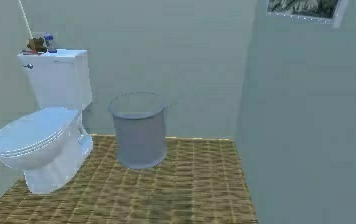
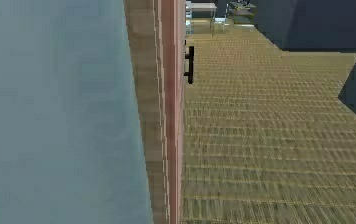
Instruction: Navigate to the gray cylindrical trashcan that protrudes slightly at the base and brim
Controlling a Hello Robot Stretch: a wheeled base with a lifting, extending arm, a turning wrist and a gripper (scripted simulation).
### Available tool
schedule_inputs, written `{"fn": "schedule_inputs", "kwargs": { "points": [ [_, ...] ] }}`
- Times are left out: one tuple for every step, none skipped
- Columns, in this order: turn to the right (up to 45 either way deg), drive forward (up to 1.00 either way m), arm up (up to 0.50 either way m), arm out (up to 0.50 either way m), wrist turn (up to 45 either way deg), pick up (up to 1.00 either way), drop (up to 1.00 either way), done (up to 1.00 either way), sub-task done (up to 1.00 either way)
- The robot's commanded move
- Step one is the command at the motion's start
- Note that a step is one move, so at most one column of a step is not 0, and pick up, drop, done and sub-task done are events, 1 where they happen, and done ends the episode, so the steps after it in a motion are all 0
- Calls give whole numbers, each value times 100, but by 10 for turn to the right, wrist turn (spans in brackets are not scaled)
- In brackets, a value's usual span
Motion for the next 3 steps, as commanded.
{"fn": "schedule_inputs", "kwargs": {
  "points": [
    [0,85,0,0,0,0,0,0,0],
    [-210,0,0,0,0,0,0,0,0],
    [0,0,0,0,0,0,0,100,0]
  ]
}}
